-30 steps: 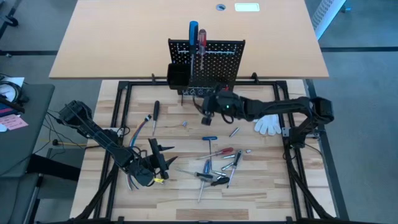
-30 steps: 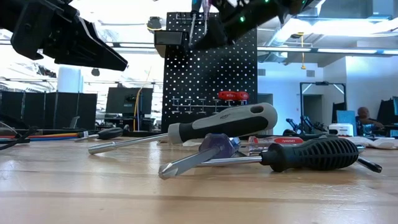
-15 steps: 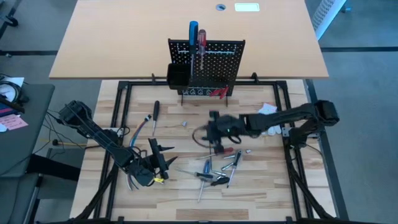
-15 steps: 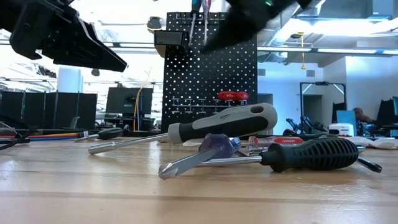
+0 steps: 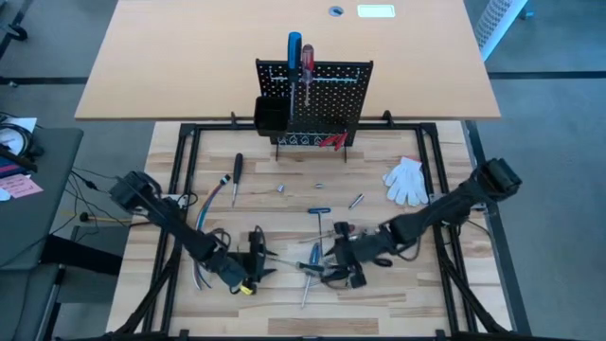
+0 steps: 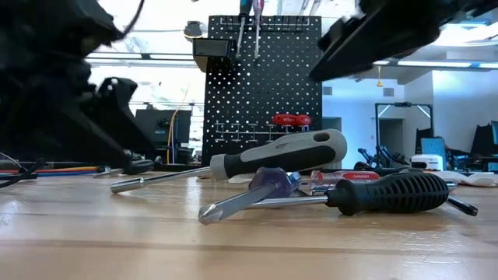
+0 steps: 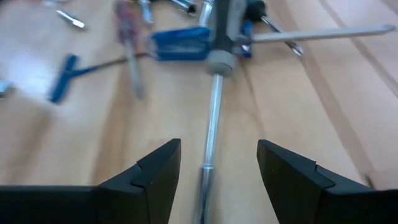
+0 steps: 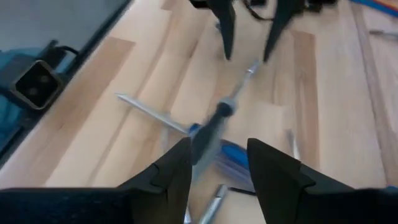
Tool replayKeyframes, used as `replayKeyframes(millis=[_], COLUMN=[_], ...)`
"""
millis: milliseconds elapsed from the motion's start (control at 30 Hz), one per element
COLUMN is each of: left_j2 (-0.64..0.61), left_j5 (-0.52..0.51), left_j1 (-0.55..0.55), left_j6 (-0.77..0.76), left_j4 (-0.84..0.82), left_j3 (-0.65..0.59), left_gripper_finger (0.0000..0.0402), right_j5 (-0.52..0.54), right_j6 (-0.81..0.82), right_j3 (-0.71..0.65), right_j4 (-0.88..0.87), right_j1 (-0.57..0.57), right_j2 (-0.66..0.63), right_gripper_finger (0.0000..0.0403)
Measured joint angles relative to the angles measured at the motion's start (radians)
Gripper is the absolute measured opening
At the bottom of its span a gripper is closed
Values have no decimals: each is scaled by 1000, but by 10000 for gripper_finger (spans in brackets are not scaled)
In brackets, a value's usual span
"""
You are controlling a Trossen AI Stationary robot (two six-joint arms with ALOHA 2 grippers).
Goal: Hang tools onto peg board
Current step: Hang the gray screwdriver on the black pegboard
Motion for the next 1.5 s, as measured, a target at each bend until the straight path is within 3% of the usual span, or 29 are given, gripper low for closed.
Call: replayKeyframes(millis=[167, 300, 400, 533, 700, 867, 1000, 1100, 1267, 1500], left_j2=[41, 39, 36, 35, 33, -8, -95, -160, -239, -239], left_j5=[107, 248, 373, 436, 448, 408, 294, 283, 241, 309], left_j1=[63, 129, 182, 227, 240, 240, 248, 282, 410, 590], left_j6=[-43, -42, -29, -23, 30, 78, 126, 190, 297, 354], left_j4=[-43, -81, -82, -112, -107, -41, 93, 182, 416, 441], left_j3=[33, 49, 49, 51, 51, 44, 47, 44, 104, 278], left_gripper_finger=[207, 199, 170, 109, 18, 15, 14, 12, 3, 1], right_j5=[115, 122, 122, 124, 134, 291, 422, 511, 616, 681], right_j6=[3, 18, 39, 46, 67, 116, 182, 207, 211, 209], right_j3=[0, 0, 0, 0, 0, 0, 0, 0, 0, 0], right_j4=[2, 12, 9, 6, -28, -144, -248, -291, -301, -299], right_j1=[60, 78, 83, 99, 134, 194, 247, 289, 354, 395], right_j2=[0, 0, 0, 0, -2, -31, -99, -153, -209, -205], right_gripper_finger=[162, 162, 162, 162, 162, 162, 162, 162, 162, 162])
